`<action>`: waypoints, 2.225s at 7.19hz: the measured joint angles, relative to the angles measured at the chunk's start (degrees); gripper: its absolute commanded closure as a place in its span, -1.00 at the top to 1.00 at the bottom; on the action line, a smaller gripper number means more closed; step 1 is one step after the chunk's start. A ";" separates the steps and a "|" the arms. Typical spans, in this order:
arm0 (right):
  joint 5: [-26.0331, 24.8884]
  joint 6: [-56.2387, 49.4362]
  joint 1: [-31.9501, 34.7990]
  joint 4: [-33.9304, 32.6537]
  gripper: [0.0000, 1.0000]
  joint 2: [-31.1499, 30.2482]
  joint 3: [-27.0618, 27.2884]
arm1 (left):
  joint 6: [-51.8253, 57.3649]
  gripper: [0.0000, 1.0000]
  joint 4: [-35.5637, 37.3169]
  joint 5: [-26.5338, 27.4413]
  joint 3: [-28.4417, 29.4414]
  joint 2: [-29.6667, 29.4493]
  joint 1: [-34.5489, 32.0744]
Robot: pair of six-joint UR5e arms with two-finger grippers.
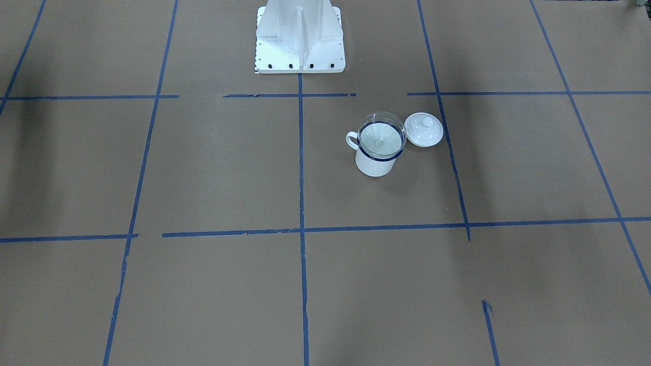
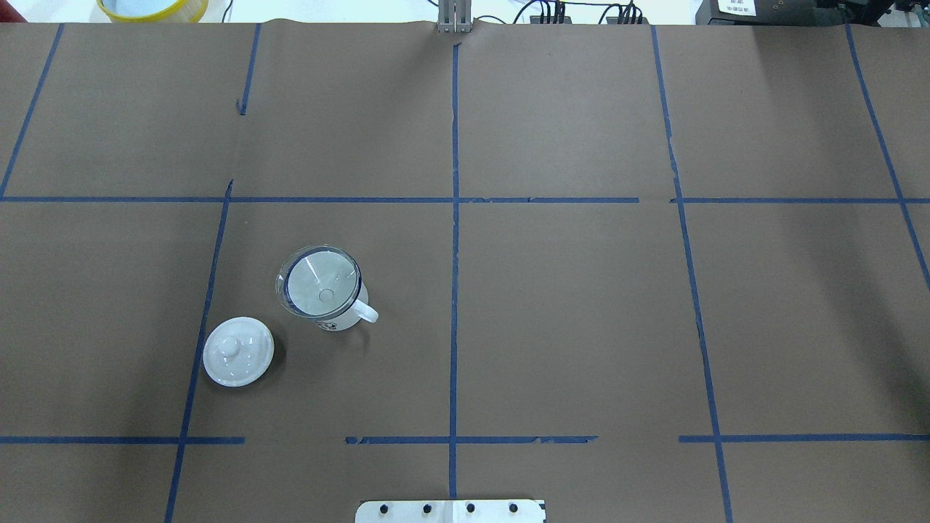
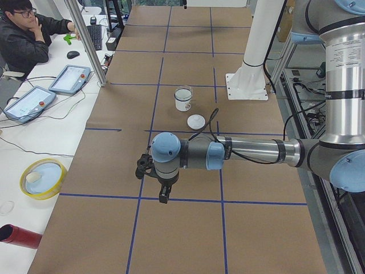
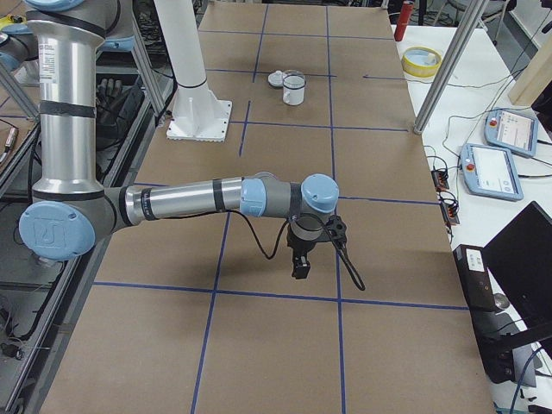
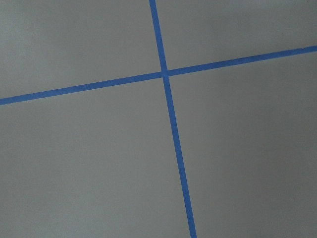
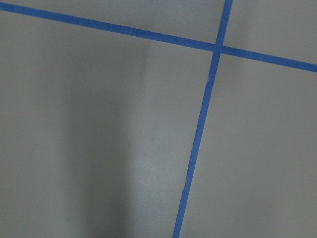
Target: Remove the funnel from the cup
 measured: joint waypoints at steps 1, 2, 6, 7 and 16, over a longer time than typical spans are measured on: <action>0.00 0.02 0.00 0.00 1.00 0.00 0.00 | 0.02 1.00 0.02 0.02 -0.20 -0.04 0.00; 0.00 0.06 0.00 0.00 1.00 0.00 0.00 | 0.06 1.00 0.06 0.06 -0.59 -0.02 -0.03; 0.00 0.04 0.00 0.00 1.00 0.02 0.00 | -2.45 1.00 -0.47 0.08 -2.87 -3.65 0.05; 0.00 0.02 0.00 0.00 1.00 0.03 0.00 | -8.02 1.00 -1.02 0.89 -2.84 -6.57 -0.64; 0.00 0.08 0.00 0.00 1.00 0.00 0.00 | -54.56 1.00 -10.51 8.03 -10.34 -19.81 25.84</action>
